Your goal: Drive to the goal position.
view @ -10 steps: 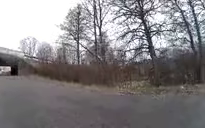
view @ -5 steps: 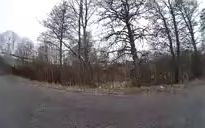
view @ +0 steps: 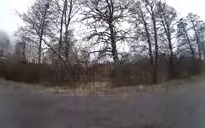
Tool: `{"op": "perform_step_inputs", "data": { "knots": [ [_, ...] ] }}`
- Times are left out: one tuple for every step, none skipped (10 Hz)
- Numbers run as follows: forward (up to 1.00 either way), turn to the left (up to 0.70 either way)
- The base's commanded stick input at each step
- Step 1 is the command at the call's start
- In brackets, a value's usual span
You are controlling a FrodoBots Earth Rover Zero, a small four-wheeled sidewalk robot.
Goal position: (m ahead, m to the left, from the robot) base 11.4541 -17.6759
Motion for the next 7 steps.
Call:
{"op": "perform_step_inputs", "data": {
  "knots": [
    [0.00, -0.70],
    [0.00, -0.70],
    [0.00, -0.70],
    [0.00, -0.70],
    [0.00, -0.70],
    [0.00, -0.70],
    [0.00, -0.70]
  ]
}}
